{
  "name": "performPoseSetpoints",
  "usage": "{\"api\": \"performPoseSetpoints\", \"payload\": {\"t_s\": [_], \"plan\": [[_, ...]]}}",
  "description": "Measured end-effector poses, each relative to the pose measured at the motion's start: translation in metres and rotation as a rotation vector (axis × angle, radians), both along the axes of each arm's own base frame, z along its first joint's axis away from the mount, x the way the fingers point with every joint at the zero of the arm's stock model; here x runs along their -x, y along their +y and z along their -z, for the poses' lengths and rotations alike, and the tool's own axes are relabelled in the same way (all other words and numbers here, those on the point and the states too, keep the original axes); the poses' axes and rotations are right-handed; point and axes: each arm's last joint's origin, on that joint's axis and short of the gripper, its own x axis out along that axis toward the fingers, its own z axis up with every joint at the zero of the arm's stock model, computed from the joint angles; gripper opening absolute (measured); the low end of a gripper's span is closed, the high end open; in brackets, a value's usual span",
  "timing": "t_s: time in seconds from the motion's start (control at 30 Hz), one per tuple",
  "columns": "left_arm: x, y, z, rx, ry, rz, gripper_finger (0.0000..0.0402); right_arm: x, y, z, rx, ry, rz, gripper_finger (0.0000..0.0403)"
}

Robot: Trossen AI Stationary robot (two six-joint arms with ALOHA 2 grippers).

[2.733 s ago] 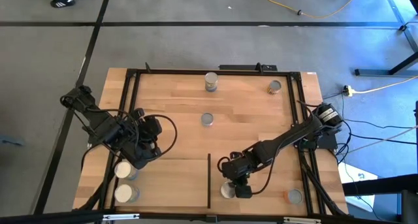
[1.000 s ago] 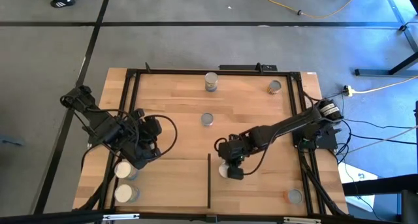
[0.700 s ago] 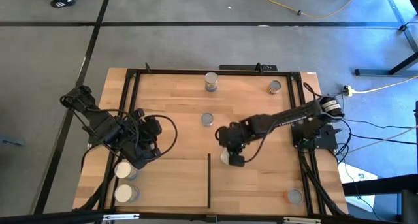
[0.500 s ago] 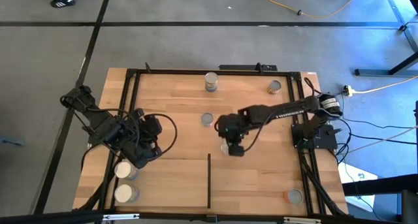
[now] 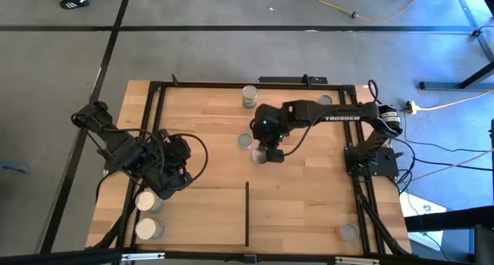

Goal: Pick and place cans onto a shelf
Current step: Put the canned carrots on the shelf

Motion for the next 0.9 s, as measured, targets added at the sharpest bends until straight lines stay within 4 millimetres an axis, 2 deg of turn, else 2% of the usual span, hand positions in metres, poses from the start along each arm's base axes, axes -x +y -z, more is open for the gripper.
{"api": "performPoseSetpoints", "payload": {"t_s": [0.37, 0.7, 0.9], "plan": [[-0.006, 0.009, 0.0, -0.002, 0.001, -0.047, 0.0, -0.027, -0.003, -0.001, -0.019, -0.046, -0.014, 0.0], [-0.007, 0.012, 0.0, -0.004, 0.005, -0.055, 0.0, -0.064, -0.006, 0.018, -0.024, -0.01, -0.013, 0.0], [-0.007, 0.012, 0.0, -0.003, 0.005, -0.055, 0.0, -0.078, -0.005, 0.032, -0.055, 0.016, -0.029, 0.0]]}}
